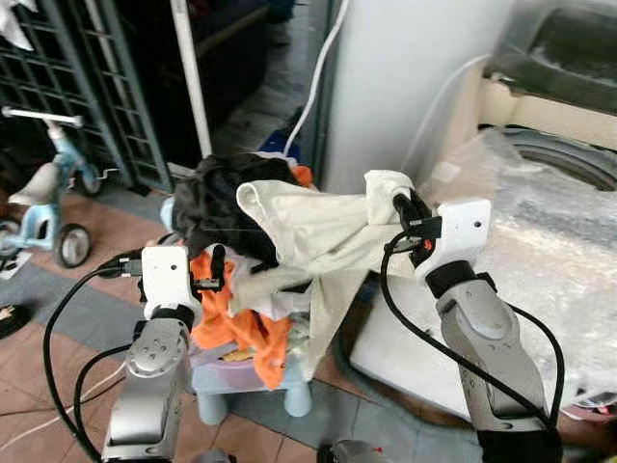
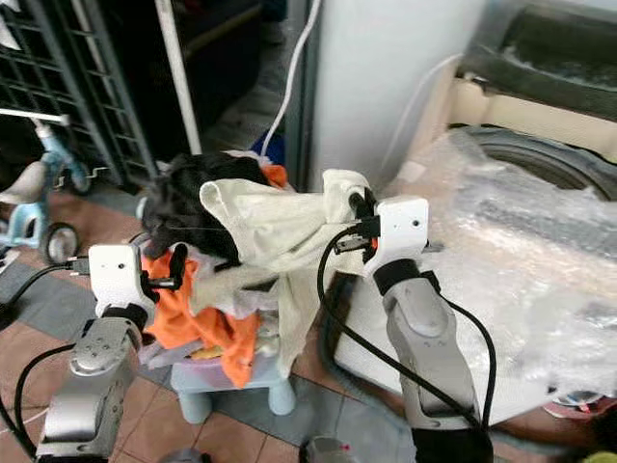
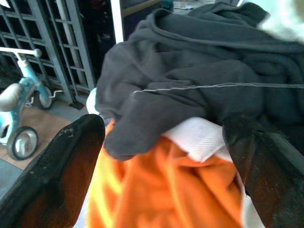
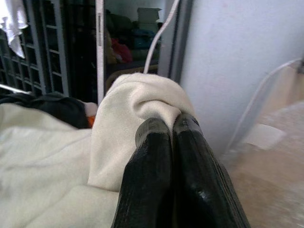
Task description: Clothes washing
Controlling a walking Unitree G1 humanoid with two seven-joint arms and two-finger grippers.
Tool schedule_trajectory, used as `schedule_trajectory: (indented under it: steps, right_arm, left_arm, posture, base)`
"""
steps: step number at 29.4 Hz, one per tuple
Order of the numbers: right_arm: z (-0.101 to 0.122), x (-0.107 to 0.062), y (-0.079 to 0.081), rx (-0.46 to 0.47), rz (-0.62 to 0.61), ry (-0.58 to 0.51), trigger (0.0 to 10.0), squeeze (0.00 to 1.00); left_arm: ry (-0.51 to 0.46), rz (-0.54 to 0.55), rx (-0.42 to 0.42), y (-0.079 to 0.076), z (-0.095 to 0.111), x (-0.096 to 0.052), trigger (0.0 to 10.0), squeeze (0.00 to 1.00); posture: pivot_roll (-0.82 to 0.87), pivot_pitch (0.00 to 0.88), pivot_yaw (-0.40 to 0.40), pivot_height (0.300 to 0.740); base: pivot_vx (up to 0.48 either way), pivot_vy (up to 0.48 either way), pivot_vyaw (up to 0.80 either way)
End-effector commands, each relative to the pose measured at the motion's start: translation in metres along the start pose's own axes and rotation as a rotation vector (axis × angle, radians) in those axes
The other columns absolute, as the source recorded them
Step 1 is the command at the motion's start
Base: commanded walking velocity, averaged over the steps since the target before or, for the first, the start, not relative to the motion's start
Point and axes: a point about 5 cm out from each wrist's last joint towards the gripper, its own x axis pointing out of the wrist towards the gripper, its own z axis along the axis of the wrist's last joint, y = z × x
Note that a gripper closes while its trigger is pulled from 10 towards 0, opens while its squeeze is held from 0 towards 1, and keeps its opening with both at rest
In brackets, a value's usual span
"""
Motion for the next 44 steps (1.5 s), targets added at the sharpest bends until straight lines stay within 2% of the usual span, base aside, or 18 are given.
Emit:
schedule_trajectory:
  steps: [1, 18, 26, 32, 37, 38, 44]
  right_arm:
    - [0.004, 0.001, -0.005, -0.019, -0.016, -0.021, 10.0, 0.00]
    - [0.005, 0.002, -0.004, -0.035, -0.014, -0.037, 10.0, 0.00]
    - [0.012, 0.008, -0.008, -0.065, -0.009, -0.064, 10.0, 0.00]
    - [0.012, 0.008, -0.008, -0.078, 0.011, -0.063, 10.0, 0.00]
    - [0.019, 0.014, -0.005, -0.120, 0.048, -0.101, 10.0, 0.00]
    - [0.022, 0.020, -0.005, -0.123, 0.056, -0.116, 10.0, 0.00]
    - [0.033, 0.037, -0.001, -0.141, 0.140, -0.164, 10.0, 0.00]
  left_arm:
    - [-0.002, -0.018, -0.002, -0.003, 0.000, 0.001, 10.0, 0.00]
    - [-0.018, -0.008, 0.021, 0.000, 0.002, 0.003, 10.0, 0.00]
    - [-0.060, -0.007, 0.037, -0.001, 0.013, 0.007, 10.0, 0.00]
    - [-0.062, -0.045, -0.005, -0.002, 0.009, -0.002, 10.0, 0.00]
    - [-0.055, -0.038, -0.003, 0.001, 0.006, -0.008, 10.0, 0.00]
    - [-0.044, -0.025, 0.001, 0.005, 0.003, -0.009, 10.0, 0.00]
    - [-0.055, 0.009, -0.011, 0.012, 0.006, -0.004, 10.0, 0.00]
  posture:
    - [-0.07, 0.000, -0.012, 0.740]
    - [-0.06, 0.000, -0.005, 0.740]
    - [-0.06, 0.000, -0.004, 0.740]
    - [-0.07, 0.000, -0.008, 0.740]
    - [-0.07, 0.000, -0.004, 0.740]
    - [-0.07, 0.000, -0.008, 0.740]
    - [-0.07, 0.000, -0.009, 0.740]
  base:
    - [0.000, -0.334, -0.78]
    - [0.000, -0.296, -0.73]
    - [0.000, 0.000, 0.00]
    - [0.000, 0.000, 0.00]
    - [0.000, 0.000, 0.00]
    - [0.000, 0.000, 0.00]
    - [0.248, 0.000, 0.00]
